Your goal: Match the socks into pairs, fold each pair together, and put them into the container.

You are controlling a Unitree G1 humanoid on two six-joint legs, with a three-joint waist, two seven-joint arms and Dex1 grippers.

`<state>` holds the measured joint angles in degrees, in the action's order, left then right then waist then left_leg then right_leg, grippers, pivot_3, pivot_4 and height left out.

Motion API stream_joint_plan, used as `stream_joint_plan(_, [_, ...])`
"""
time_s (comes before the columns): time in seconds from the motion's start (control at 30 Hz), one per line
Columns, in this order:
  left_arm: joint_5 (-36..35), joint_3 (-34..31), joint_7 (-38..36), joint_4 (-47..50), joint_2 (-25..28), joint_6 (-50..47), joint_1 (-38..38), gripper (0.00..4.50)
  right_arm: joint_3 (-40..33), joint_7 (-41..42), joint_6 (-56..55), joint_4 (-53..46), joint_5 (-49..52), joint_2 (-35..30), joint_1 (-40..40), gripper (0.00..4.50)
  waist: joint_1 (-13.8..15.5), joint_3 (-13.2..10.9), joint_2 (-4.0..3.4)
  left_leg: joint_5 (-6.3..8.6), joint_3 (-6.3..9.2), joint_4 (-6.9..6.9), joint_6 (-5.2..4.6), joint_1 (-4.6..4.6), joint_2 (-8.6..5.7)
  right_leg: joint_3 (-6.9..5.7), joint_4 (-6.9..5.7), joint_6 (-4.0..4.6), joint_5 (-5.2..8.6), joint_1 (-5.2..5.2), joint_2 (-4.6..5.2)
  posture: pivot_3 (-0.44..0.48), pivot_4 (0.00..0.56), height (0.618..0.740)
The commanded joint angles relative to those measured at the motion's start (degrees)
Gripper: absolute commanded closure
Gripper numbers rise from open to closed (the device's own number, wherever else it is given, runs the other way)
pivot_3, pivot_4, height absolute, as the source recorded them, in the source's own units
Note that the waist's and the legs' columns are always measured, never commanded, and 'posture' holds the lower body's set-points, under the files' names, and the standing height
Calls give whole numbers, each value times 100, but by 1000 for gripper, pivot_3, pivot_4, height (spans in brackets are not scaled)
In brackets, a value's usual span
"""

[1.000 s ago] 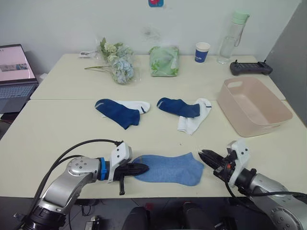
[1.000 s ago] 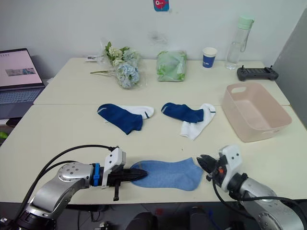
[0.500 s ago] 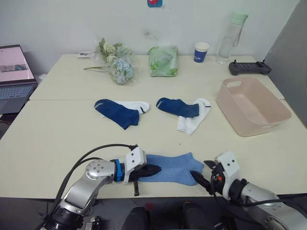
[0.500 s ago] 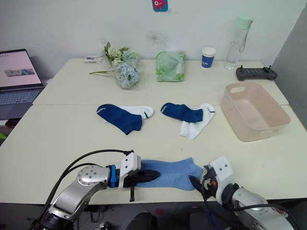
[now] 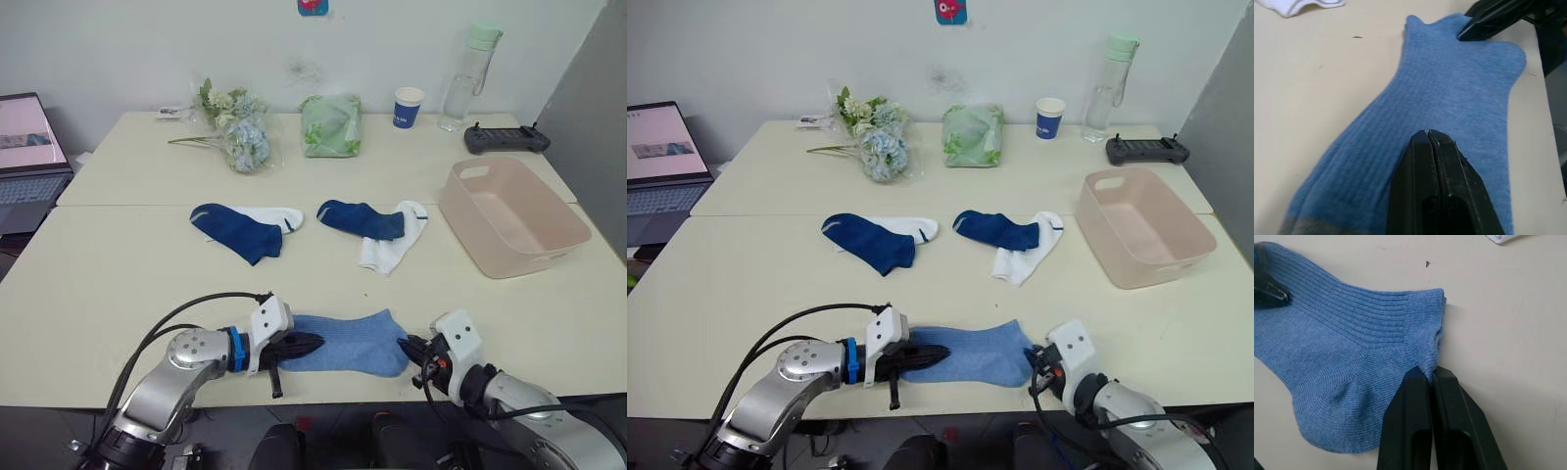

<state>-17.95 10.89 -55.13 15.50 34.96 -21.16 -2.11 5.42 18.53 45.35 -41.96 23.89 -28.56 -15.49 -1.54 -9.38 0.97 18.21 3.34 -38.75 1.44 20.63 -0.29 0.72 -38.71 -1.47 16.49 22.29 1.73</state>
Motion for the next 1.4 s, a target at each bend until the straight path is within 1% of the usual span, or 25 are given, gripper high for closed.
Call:
stream_joint_plan(0.03, [-143,-103,55,249,-46,-36,-43,4500,-341,104,14,12,168,5,116,4472,1,0,0,0,0,0,0,0,0,0,0,0,0,0,0,0,150,740])
stream_joint_plan(0.17, [-177,-78,118,339,-122,-132,-78,4500,-745,135,160,16,490,99,339,4472,4,-1,-1,0,-1,0,0,3,-2,1,1,0,0,1,1,0,150,740])
stream_joint_plan(0.27, [-176,-29,142,390,-199,-181,-108,4500,-1111,265,256,43,731,19,470,4472,6,-1,-1,0,0,0,0,3,-2,0,1,0,0,0,0,0,150,740])
stream_joint_plan(0.5, [-209,49,264,480,-424,-266,-209,4500,-1463,508,699,-210,1653,-41,788,4472,5,-2,-2,0,0,0,0,3,-2,0,0,0,0,0,0,0,150,740])
stream_joint_plan(0.63, [-29,198,311,389,-426,-191,-65,4500,-1225,470,1154,-566,2269,-100,1047,4472,-2,-3,-5,0,1,0,0,3,-1,-1,-2,1,0,1,-1,0,150,740])
stream_joint_plan(0.8, [-17,84,416,240,-404,-167,11,4500,-815,186,1567,-637,2748,73,1378,4472,3,-4,-4,0,2,0,0,4,-2,-1,-1,1,0,1,0,0,150,740])
stream_joint_plan(1.0, [-117,-158,267,282,-142,-168,63,4500,-444,-184,2018,-166,3137,445,2016,4472,-8,-4,-4,0,2,0,0,3,-1,-1,-2,1,0,2,0,0,150,740])
stream_joint_plan(1.13, [12,-81,231,116,-98,-9,105,4500,-257,-401,2362,283,3306,723,2323,4472,-7,-6,-7,0,1,0,0,4,-1,0,-1,1,0,3,0,0,150,740])
stream_joint_plan(1.4, [88,-21,260,5,-127,137,203,4500,212,-685,2430,952,2992,1273,2802,4472,-8,-6,-7,0,2,1,0,4,-1,-1,0,1,-1,4,3,0,150,740])
